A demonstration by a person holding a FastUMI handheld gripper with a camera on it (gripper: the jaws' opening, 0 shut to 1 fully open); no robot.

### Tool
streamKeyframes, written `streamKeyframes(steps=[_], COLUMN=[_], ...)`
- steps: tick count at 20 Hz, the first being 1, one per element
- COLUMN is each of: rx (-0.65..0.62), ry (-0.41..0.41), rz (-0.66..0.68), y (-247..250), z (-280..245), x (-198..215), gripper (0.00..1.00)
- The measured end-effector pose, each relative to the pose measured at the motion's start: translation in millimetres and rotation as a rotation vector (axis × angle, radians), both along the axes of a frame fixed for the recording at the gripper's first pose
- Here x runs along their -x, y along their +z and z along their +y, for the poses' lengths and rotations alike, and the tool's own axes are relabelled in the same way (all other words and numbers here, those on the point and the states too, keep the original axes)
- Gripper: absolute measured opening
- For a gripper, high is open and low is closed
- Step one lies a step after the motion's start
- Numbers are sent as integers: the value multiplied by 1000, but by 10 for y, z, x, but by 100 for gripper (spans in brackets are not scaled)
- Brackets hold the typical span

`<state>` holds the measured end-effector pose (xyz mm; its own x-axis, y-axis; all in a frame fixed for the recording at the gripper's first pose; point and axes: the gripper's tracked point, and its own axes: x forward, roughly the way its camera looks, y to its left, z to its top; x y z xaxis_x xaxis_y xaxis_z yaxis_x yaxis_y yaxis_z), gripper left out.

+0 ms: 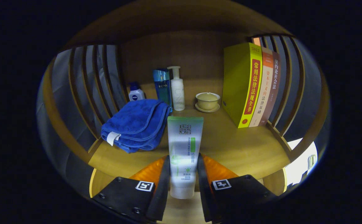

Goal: Pull open the drawer, take out the items inside it, and place them on the countertop above the cabinet.

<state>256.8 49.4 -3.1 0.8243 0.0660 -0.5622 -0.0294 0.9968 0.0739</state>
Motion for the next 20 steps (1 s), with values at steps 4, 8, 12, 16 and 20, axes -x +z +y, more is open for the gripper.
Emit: streamKeyframes(steps=[4, 8, 12, 16, 20], rx=[-5, -9, 0, 0, -24], ry=[-14, -28, -29, -24, -26], rz=[7, 45, 59, 43, 6], y=[-94, -262, -367, -367, -306], z=[-43, -50, -46, -37, -34], x=[-121, -200, -218, -217, -215], gripper=[55, 55, 56, 59, 68])
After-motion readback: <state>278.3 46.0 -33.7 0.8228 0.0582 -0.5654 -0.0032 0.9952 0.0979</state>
